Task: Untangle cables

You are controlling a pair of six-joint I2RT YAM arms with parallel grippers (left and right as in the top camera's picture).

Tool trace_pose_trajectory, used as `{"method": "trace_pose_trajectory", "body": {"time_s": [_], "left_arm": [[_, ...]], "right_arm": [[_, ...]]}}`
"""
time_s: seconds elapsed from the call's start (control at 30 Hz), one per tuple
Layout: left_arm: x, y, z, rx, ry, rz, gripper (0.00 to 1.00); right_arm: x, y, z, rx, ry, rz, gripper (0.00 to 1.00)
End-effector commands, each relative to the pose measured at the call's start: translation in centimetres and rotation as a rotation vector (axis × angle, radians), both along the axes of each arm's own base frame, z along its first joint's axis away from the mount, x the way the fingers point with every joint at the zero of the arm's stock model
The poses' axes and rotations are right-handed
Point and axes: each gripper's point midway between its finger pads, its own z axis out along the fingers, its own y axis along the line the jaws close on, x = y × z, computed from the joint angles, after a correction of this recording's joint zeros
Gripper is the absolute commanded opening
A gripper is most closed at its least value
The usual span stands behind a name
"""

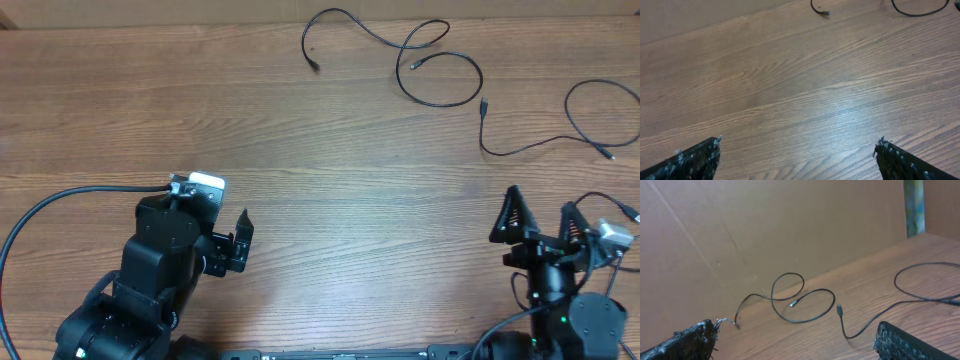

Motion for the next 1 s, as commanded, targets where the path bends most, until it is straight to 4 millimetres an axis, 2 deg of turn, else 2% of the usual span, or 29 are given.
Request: {"method": "trace_pose_trajectory", "body": {"time_s": [0.0,0.37,0.6,0.7,0.83,0.97], "left_arm": [[0.0,-0.2,-0.2,0.004,0.003,-0.016,1.0],[0.0,-0.2,-0.2,0.004,0.003,-0.016,0.99],[0.0,-0.2,-0.2,0.004,0.003,-0.016,1.0],[0.0,-0.2,-0.2,0.004,0.003,-0.016,1.0],[0.0,-0.2,-0.2,0.004,0.003,-0.016,1.0],[0.0,-0.2,-0.2,0.003,0.004,-0.016,0.99]], "right_arm": [[0.5,-0.1,-2.1,-0.004,-0.005,-0.002,1.0],[1.4,-0.6,-8.3,0.006,0.05,-0.017,1.0],[2.2,-0.7,-9.5,0.003,0.026,-0.018,1.0],[2.6,-0.7,-10.7,0.004,0.024,-0.017,1.0],[3.1,-0.6,-10.4,-0.003,-0.044,-0.008,1.0],[3.1,-0.4,-10.5,-0.06,-0.031,0.008,1.0]]}}
